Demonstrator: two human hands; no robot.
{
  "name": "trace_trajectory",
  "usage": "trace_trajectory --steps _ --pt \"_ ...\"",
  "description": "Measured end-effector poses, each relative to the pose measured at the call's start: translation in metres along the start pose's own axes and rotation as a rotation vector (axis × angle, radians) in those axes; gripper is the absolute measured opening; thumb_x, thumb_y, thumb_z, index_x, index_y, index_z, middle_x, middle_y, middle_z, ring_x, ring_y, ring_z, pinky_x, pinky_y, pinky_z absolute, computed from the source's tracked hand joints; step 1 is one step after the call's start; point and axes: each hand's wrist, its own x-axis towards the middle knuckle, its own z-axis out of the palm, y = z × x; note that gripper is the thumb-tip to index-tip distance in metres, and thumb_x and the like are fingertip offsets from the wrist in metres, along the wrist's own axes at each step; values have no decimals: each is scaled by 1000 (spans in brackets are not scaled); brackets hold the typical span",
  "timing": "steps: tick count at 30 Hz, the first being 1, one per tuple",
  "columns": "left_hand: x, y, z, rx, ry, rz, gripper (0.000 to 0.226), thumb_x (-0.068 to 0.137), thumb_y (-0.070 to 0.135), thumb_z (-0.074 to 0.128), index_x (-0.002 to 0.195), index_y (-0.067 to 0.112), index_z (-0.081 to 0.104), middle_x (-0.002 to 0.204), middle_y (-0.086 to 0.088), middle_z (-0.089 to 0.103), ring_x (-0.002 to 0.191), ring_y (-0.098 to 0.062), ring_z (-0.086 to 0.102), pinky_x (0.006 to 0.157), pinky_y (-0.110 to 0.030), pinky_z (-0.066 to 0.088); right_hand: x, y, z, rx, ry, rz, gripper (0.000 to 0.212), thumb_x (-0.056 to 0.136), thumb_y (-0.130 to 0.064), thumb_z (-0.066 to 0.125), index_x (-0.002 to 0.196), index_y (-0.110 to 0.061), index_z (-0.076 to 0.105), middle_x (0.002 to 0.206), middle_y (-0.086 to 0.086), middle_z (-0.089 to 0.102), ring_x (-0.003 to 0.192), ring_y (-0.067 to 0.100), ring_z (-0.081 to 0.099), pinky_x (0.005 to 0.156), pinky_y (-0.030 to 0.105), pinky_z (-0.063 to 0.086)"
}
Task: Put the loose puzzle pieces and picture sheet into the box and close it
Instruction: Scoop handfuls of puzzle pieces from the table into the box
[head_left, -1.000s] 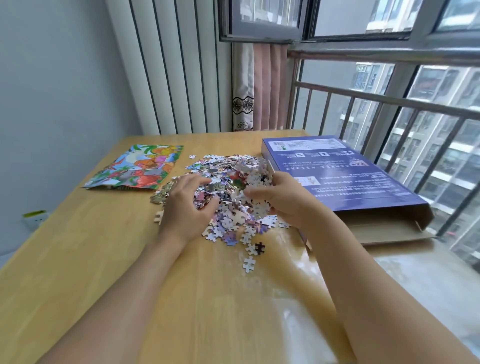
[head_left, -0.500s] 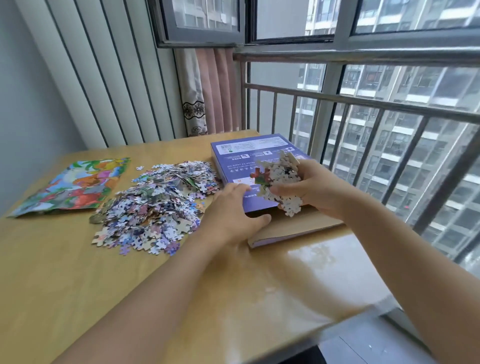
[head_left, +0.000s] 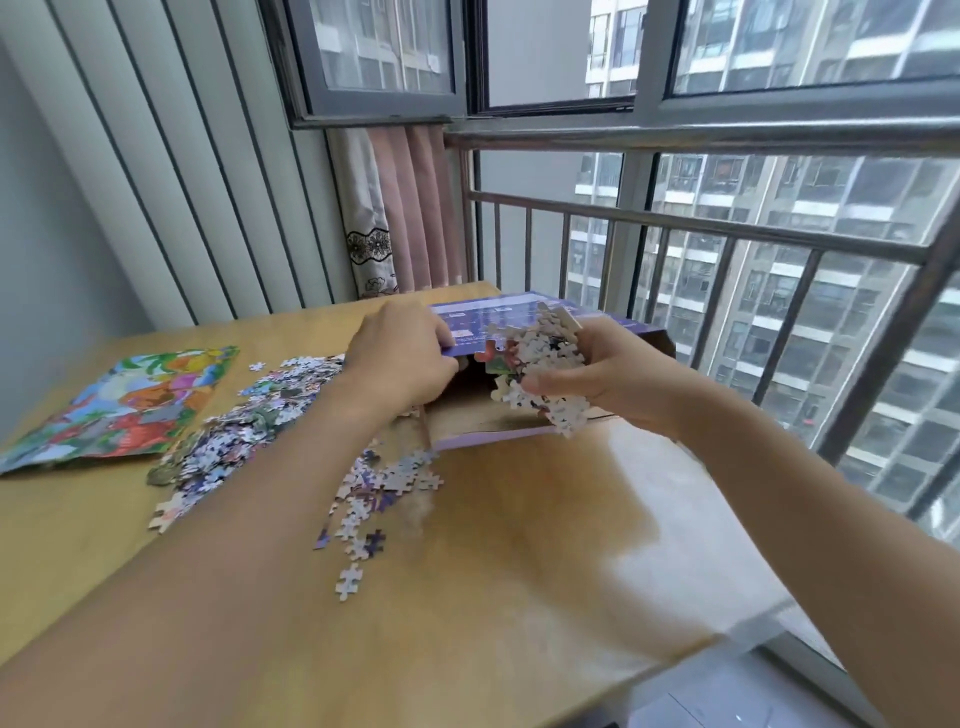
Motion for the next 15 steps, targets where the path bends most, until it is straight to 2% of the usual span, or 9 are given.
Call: trace_trajectory --steps 3,6,8,10,12,15 --pt "14 -1 -25 -16 -69 -1 25 78 40 81 99 29 78 100 3 72 96 -21 63 81 -28 49 6 -24 -6 -45 21 -2 17 88 -12 76 103 -5 70 89 13 74 82 17 69 73 27 51" --pt "15 -4 -32 -28 -114 -8 28 77 40 83 101 28 78 102 5 73 97 -18 64 84 -29 51 11 -44 -12 -223 30 10 13 89 -17 76 96 -7 70 88 20 71 75 21 63 73 33 46" --pt "13 -7 -34 -31 -110 -12 28 76 41 83 101 29 78 102 5 73 98 -18 65 88 -32 54 16 -54 -11 -398 24 2 8 88 -19 76 93 -16 70 83 7 74 73 20 67 72 33 50" --pt "12 -8 -36 -42 -106 -14 27 77 39 82 101 28 78 102 4 73 98 -19 65 89 -33 54 18 -61 -7 -582 20 -47 15 87 -21 77 100 -21 70 83 -3 74 73 17 69 70 32 53" --pt "12 -10 -38 -58 -103 -17 25 77 37 82 101 28 78 99 5 73 97 -18 65 87 -32 53 19 -65 0 -752 -9 -132 34 86 -22 77 119 -23 68 93 -9 74 75 10 67 71 28 53" --pt "13 -12 -41 -74 -111 -15 22 77 35 83 98 29 79 96 6 72 97 -16 63 83 -29 51 19 -61 7 -934 -17 -232 46 91 -21 72 135 -25 61 111 -5 71 88 12 61 79 23 46"
